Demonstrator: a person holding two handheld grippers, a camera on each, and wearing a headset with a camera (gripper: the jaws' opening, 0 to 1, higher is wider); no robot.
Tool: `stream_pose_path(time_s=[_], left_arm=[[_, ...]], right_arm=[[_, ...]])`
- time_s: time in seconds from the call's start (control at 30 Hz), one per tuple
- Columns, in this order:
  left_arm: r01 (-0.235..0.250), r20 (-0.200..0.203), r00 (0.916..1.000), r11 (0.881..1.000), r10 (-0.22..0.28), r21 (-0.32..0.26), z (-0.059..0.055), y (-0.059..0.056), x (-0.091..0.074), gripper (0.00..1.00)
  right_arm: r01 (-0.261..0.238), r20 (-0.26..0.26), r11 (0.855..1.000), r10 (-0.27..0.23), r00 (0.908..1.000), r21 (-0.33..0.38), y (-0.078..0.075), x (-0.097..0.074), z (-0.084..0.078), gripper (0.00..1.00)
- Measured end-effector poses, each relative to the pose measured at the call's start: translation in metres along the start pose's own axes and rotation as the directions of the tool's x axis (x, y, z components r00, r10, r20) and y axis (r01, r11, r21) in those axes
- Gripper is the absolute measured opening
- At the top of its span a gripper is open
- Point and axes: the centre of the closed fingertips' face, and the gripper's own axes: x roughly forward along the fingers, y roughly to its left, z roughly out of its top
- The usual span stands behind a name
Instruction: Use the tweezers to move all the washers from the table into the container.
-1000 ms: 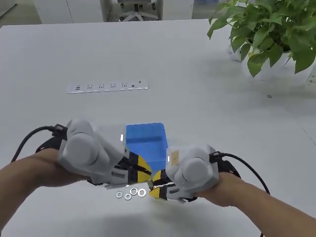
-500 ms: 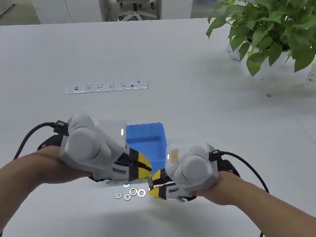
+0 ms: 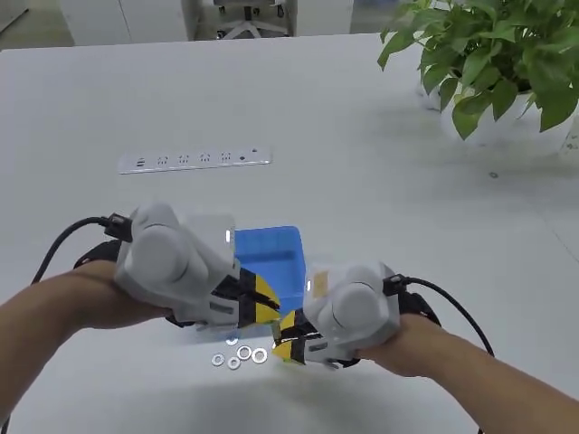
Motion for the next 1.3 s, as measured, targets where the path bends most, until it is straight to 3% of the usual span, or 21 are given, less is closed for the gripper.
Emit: stream_pose_path(time_s=[0.7, 1.3], left_arm=[[0.011, -0.012, 0.9999, 1.000, -0.011, 0.027, 0.006, -0.005, -0.004, 0.07], [0.037, -0.026, 0.9990, 0.998, -0.036, 0.057, 0.018, -0.009, -0.025, 0.06]], right_arm=[[0.002, 0.010, 0.999, -0.003, 0.9999, 0.036, 0.002, -0.007, 0.003, 0.09], [-0.002, 0.028, 1.000, 0.001, 0.9996, 0.008, 0.003, -0.018, 0.025, 0.09]])
